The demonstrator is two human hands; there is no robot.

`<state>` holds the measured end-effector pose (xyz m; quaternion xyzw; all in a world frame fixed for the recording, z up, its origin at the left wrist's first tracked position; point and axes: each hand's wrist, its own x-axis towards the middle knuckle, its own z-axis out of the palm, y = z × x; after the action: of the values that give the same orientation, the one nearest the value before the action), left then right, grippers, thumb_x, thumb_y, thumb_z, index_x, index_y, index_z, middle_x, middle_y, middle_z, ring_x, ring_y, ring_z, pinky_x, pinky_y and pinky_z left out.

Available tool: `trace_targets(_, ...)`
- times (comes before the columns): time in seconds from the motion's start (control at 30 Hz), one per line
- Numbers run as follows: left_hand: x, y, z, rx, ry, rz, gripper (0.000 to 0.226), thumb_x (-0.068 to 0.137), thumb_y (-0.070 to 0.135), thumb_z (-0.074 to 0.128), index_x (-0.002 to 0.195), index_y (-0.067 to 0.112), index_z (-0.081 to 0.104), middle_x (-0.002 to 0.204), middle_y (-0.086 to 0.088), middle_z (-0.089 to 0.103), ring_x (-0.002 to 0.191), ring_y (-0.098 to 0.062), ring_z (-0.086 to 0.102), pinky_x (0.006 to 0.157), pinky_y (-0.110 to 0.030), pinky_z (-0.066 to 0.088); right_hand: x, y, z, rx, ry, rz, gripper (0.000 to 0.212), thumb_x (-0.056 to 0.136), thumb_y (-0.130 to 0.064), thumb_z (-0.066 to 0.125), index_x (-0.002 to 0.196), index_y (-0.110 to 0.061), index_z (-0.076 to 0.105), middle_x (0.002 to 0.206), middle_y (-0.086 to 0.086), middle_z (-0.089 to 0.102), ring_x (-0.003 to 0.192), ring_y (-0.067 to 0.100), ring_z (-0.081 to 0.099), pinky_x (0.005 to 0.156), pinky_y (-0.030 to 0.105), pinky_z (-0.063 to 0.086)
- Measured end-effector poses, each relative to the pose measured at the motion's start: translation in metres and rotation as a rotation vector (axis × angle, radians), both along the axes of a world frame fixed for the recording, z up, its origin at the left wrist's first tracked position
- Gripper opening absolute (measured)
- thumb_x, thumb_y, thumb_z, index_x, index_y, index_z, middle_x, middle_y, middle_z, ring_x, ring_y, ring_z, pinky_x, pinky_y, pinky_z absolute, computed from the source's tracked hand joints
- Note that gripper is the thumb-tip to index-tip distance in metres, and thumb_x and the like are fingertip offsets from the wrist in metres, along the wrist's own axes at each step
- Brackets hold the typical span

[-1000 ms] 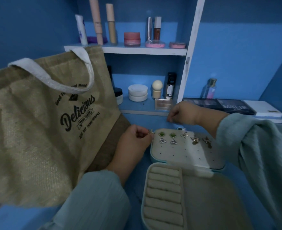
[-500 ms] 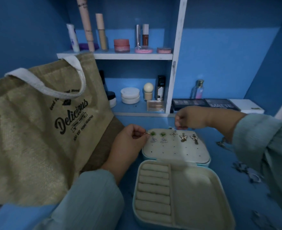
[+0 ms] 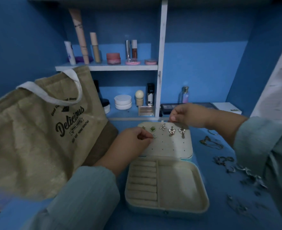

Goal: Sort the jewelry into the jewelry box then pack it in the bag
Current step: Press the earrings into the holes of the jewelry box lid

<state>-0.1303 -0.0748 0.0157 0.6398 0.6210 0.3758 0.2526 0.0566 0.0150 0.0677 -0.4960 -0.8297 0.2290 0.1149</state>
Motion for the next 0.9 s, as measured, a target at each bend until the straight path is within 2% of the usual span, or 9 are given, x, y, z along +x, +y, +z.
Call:
trace_targets(0.1,0.008,-0.003,0.008,0.015,0.048,-0.015,0.004,0.085,0.023,0.065,0.086,0.027,0.065,0.077,0.022,0.055,0.069,0.007,0.05,0.059,0.002,0.037,0.004,-0.008,0.005,-0.003,0.164,-0.051,0.013,0.094,-0.024,0.052,0.088,-0.019,0.062,0.09,0.002,0.065,0.084,0.012,0.056,0.064,0.015,0.039)
trace_targets(0.17,0.013,-0.007,0.013,0.036,0.039,-0.011,0.007,0.085,0.024,0.065,0.082,0.028,0.063,0.08,0.02,0.058,0.071,0.006,0.051,0.059,0.001,0.038,0.007,-0.014,0.005,-0.017,0.235,-0.055,0.013,0.094,-0.025,0.053,0.088,-0.018,0.063,0.092,0.002,0.066,0.084,0.012,0.056,0.066,0.018,0.041)
trace_targets(0.3,0.021,-0.014,0.017,0.087,-0.027,0.013,0.014,0.085,0.024,0.065,0.074,0.028,0.059,0.083,0.014,0.064,0.071,0.005,0.055,0.055,-0.001,0.04,0.011,-0.022,0.002,-0.033,0.316,-0.052,0.014,0.092,-0.027,0.055,0.081,-0.02,0.061,0.107,0.01,0.068,0.104,0.024,0.061,0.092,0.036,0.046)
trace_targets(0.37,0.025,-0.017,0.018,0.103,-0.061,0.008,0.012,0.084,0.022,0.066,0.075,0.028,0.059,0.086,0.012,0.066,0.073,0.004,0.057,0.057,-0.003,0.041,0.012,-0.025,0.001,-0.029,0.344,-0.059,0.015,0.092,-0.025,0.055,0.078,-0.022,0.061,0.107,0.01,0.068,0.107,0.025,0.06,0.094,0.036,0.046)
trace_targets(0.43,0.028,-0.019,0.019,0.102,-0.104,-0.021,0.014,0.085,0.019,0.064,0.079,0.03,0.058,0.089,0.009,0.066,0.079,-0.001,0.06,0.065,-0.01,0.046,0.012,-0.029,0.002,-0.029,0.369,-0.064,0.015,0.092,-0.025,0.056,0.078,-0.023,0.061,0.107,0.01,0.068,0.107,0.024,0.06,0.094,0.035,0.046)
trace_targets(0.53,0.03,-0.02,0.019,0.069,-0.139,-0.061,0.02,0.087,0.015,0.062,0.084,0.034,0.057,0.089,0.003,0.065,0.084,-0.013,0.062,0.077,-0.027,0.051,0.013,-0.032,0.003,-0.029,0.388,-0.061,0.013,0.092,-0.025,0.056,0.08,-0.022,0.061,0.108,0.01,0.068,0.107,0.024,0.06,0.093,0.034,0.045)
trace_targets(0.6,0.029,-0.021,0.019,0.048,-0.205,-0.08,0.022,0.087,0.009,0.059,0.084,0.031,0.061,0.087,0.0,0.065,0.082,-0.014,0.063,0.079,-0.031,0.052,0.014,-0.034,0.003,-0.028,0.395,-0.059,0.012,0.092,-0.025,0.056,0.081,-0.022,0.062,0.108,0.01,0.068,0.107,0.024,0.06,0.093,0.034,0.045)
trace_targets(0.7,0.027,-0.023,0.019,0.033,-0.305,-0.1,0.025,0.088,0.002,0.054,0.085,0.025,0.063,0.078,0.002,0.062,0.076,-0.011,0.063,0.077,-0.027,0.052,0.015,-0.035,0.002,-0.028,0.406,-0.063,0.012,0.092,-0.025,0.056,0.083,-0.021,0.063,0.108,0.009,0.068,0.107,0.024,0.06,0.094,0.034,0.045)
trace_targets(0.9,0.026,-0.024,0.018,0.016,-0.34,-0.072,0.023,0.09,0.001,0.053,0.084,0.02,0.064,0.071,0.004,0.061,0.061,0.002,0.06,0.065,-0.015,0.053,0.013,-0.037,0.003,-0.011,0.39,-0.066,0.013,0.091,-0.026,0.056,0.08,-0.024,0.062,0.106,0.007,0.068,0.106,0.024,0.06,0.094,0.036,0.046)
